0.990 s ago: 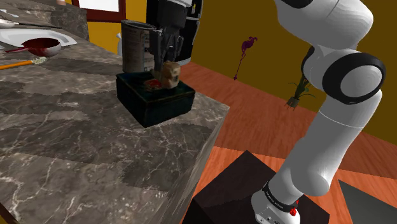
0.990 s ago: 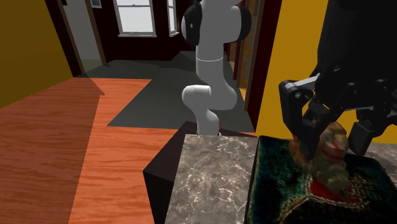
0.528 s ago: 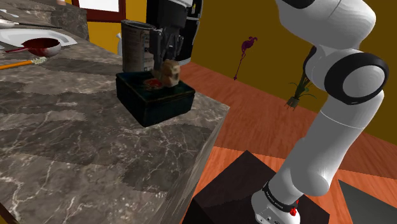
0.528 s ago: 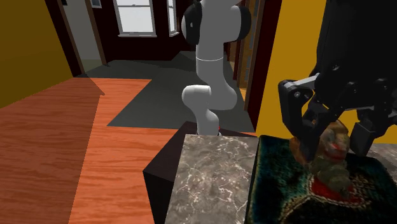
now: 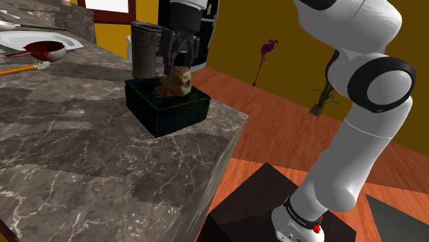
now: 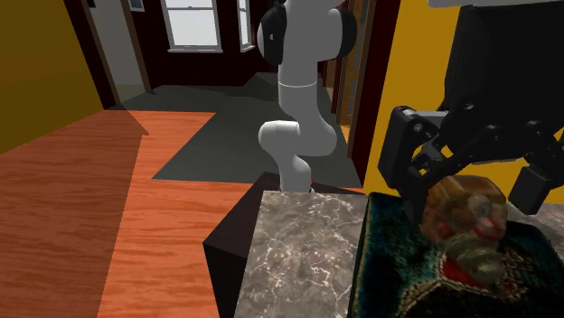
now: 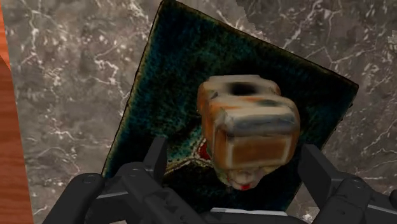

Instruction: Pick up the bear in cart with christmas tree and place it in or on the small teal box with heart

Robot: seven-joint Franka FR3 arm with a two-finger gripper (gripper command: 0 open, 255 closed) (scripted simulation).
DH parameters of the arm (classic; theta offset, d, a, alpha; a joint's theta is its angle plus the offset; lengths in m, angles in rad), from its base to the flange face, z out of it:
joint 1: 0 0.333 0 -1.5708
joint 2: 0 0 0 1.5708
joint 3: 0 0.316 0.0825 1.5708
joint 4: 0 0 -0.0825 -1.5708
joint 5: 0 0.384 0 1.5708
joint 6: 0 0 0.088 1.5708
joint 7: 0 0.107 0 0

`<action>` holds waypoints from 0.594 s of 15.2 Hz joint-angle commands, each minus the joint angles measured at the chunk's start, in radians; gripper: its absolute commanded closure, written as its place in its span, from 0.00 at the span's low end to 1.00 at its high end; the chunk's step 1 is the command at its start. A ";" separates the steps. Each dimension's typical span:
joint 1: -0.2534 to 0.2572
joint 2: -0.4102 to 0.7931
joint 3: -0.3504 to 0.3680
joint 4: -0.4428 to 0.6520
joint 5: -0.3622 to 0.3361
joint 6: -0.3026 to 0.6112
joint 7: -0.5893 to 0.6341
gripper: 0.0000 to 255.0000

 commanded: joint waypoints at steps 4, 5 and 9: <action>0.026 0.105 0.008 0.264 -0.037 -0.164 0.030 0.00; 0.026 0.105 0.008 0.264 -0.037 -0.164 0.030 0.00; 0.026 0.105 0.008 0.264 -0.037 -0.164 0.030 0.00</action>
